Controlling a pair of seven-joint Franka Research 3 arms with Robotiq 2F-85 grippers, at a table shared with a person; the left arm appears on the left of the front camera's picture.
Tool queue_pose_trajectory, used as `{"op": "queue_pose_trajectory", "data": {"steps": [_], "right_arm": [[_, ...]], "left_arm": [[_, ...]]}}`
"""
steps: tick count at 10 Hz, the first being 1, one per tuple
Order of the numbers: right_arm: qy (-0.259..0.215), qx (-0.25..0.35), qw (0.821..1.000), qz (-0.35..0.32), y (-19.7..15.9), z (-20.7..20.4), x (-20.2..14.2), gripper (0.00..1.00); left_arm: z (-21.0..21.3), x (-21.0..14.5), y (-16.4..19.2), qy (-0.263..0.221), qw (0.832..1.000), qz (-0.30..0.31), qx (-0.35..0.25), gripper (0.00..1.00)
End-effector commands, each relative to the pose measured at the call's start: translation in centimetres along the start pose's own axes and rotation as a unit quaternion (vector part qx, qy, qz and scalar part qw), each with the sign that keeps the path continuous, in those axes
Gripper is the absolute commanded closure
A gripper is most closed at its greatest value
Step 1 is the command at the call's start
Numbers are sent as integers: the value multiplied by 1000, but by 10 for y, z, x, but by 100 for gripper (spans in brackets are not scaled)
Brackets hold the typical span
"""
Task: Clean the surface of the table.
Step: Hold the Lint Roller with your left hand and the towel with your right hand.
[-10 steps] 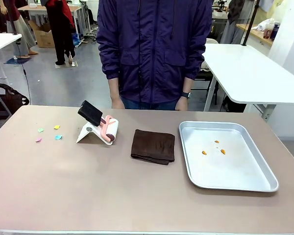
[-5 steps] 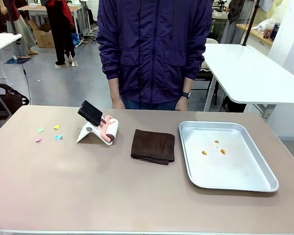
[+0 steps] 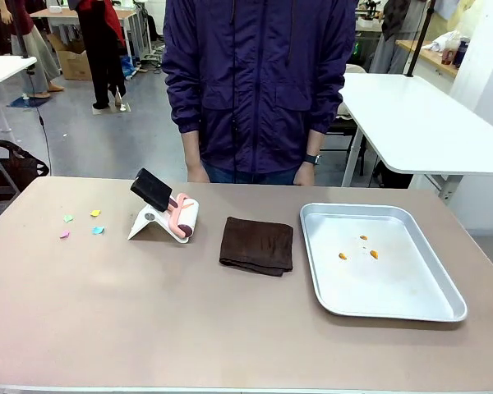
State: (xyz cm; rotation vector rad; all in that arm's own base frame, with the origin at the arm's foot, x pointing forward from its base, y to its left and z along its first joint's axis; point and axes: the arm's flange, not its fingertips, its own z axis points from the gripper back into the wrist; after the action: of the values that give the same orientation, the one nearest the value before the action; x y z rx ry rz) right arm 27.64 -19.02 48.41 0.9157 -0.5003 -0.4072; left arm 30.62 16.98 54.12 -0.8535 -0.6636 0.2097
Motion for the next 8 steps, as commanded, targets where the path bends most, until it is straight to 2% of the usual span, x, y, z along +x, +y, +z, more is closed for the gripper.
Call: {"op": "queue_pose_trajectory", "data": {"steps": [1,2,5,6,8], "right_arm": [[12,-97,994,47,73,-51,-39,0],[19,-114,991,69,103,-73,-42,0],[92,-183,964,167,189,-157,-61,0],[115,-206,954,187,209,-189,-70,0],[145,-226,944,193,237,-253,-89,0]], "left_arm": [[-18,22,-22,51,997,-41,51,0],[-35,30,-36,72,994,-68,56,0],[-100,52,-67,141,978,-124,93,0],[-127,55,-77,156,972,-138,104,0],[-186,53,-91,192,959,-168,124,0]]}}
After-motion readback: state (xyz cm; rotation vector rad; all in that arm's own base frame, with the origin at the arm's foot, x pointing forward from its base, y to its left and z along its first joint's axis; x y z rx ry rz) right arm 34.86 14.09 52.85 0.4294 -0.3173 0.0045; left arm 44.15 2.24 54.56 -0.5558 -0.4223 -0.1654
